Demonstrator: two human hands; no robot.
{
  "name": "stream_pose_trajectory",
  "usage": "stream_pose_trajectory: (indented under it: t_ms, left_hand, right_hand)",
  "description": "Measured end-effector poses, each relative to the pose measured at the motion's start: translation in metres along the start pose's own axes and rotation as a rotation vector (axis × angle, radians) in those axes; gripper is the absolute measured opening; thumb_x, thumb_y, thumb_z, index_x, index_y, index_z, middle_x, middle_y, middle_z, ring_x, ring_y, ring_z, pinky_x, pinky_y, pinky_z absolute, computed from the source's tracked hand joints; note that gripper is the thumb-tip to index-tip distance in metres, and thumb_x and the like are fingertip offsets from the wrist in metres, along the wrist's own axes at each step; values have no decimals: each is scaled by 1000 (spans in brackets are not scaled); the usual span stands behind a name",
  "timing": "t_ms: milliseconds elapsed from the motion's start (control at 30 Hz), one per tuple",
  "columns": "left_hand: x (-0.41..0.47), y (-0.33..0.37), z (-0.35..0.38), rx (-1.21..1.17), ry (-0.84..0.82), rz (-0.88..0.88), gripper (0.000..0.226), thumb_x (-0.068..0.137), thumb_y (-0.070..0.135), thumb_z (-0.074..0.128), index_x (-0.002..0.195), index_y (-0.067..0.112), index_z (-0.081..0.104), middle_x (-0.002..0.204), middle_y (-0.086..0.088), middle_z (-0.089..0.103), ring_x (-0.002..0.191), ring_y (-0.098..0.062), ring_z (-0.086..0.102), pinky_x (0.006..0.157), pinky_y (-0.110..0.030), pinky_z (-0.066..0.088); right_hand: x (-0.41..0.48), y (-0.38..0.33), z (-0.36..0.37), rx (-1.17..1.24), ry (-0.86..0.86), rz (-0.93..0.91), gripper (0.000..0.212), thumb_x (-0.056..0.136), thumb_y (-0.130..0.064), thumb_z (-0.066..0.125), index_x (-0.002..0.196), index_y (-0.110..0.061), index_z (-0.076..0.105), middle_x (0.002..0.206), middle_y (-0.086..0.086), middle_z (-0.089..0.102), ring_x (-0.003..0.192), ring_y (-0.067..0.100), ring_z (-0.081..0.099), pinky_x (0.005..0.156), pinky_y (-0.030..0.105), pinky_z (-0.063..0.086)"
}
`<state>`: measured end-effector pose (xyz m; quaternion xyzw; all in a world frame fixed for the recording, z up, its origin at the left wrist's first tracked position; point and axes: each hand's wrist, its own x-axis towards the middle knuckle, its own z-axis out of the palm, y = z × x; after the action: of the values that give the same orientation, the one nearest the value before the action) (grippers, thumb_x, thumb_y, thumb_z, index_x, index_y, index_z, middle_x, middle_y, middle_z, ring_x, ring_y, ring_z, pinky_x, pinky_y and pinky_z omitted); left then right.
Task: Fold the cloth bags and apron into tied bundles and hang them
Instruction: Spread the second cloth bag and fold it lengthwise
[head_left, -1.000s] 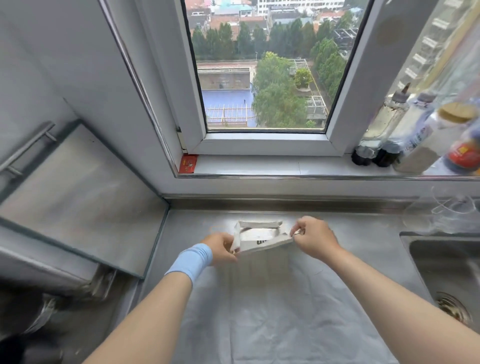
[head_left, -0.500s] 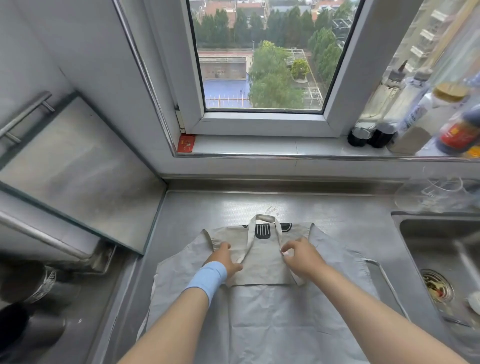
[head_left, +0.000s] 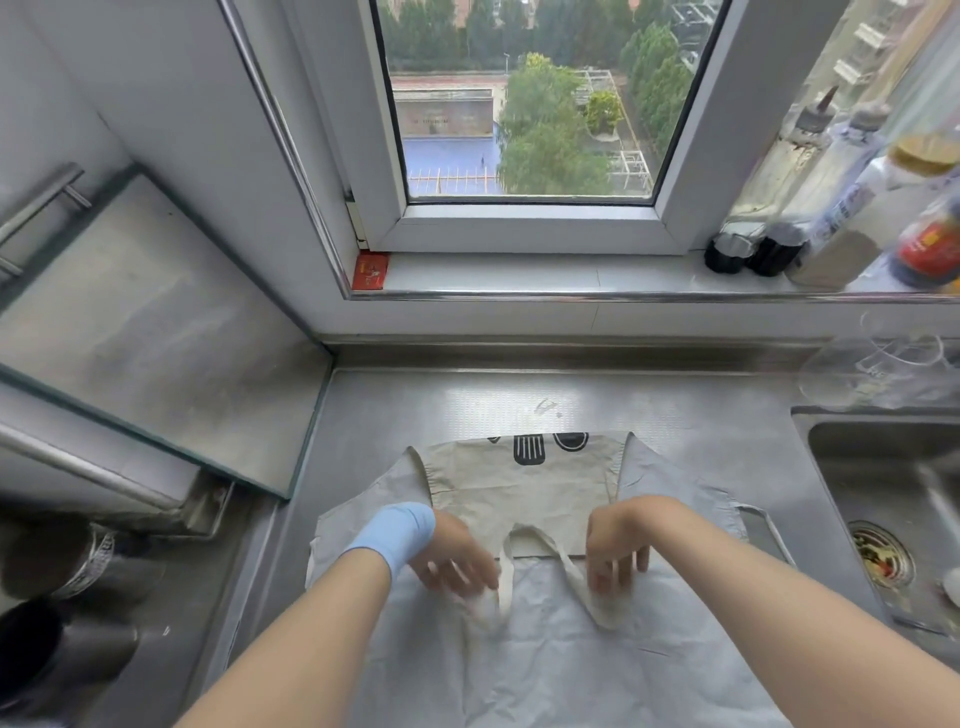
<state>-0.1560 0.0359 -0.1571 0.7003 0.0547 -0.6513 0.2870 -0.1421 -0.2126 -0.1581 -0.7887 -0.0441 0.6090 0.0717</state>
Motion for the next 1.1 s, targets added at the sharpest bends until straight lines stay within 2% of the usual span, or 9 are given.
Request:
stream_pose_trajectory:
  t_ms: [133,233,333,433,567,667,767,900,1100]
  left_hand:
    - [9,12,-27,-190,633,149,26,80,41,60,86,22,76,101,-2,72,76,-19,60,73,-26,51]
    - [20,8,-45,-284,1023,37,27,89,29,51,111,17,61,118,-10,62,104,-30,59,87,-30,45]
    - [30,-1,-57,-348,1030,-92,41,94,30,47,133,19,39,128,-12,54,113,-35,55,91,-35,43]
    - [36,1,-67,-434,1014,41,49,94,24,51,140,21,36,134,-8,51,113,-32,55,89,-29,39]
    - [37,1,-79,-635,1112,227,29,87,11,62,114,19,68,120,-8,64,93,-20,59,85,-20,42]
    - [36,-2,-92,-831,1098,226,25,85,14,69,111,14,72,116,-5,68,95,-17,61,90,-19,41]
    - [38,-5,-97,-672,1092,168,28,83,18,71,110,14,72,114,-3,69,104,-20,63,94,-21,44]
    - [41,-4,-107,-396,1091,93,14,85,26,68,95,19,75,98,-2,73,95,-24,65,85,-25,48]
    - [45,23,-140,-541,1227,146,25,91,21,57,116,21,58,98,-6,65,80,-34,69,77,-37,57]
  right_hand:
    - [12,7,-24,196,592,66,24,81,-16,50,89,-17,72,95,3,74,91,22,68,74,29,53]
    - [23,14,-40,367,872,136,29,87,-13,43,106,-25,61,120,6,59,108,27,58,81,31,45]
    - [36,23,-44,551,851,197,46,91,-12,40,135,-26,39,134,14,40,94,33,54,78,34,42]
    - [54,28,-48,792,917,143,51,92,-14,43,141,-30,35,130,13,51,90,28,54,75,32,42]
    - [61,32,-52,979,1034,-18,28,90,-11,57,113,-21,68,116,0,67,98,18,60,80,23,40]
    - [63,35,-64,1002,1084,-23,16,88,-11,64,95,-18,75,106,1,73,105,19,64,88,22,43]
    - [64,35,-75,1009,1023,-74,31,85,-13,69,117,-11,70,93,1,68,92,19,61,86,25,44]
    - [68,36,-85,861,1039,-40,8,86,-12,69,88,-14,76,95,4,73,95,19,64,79,21,39]
    - [71,30,-127,878,1138,-38,23,91,-15,63,113,-13,67,98,7,65,92,22,60,80,25,41]
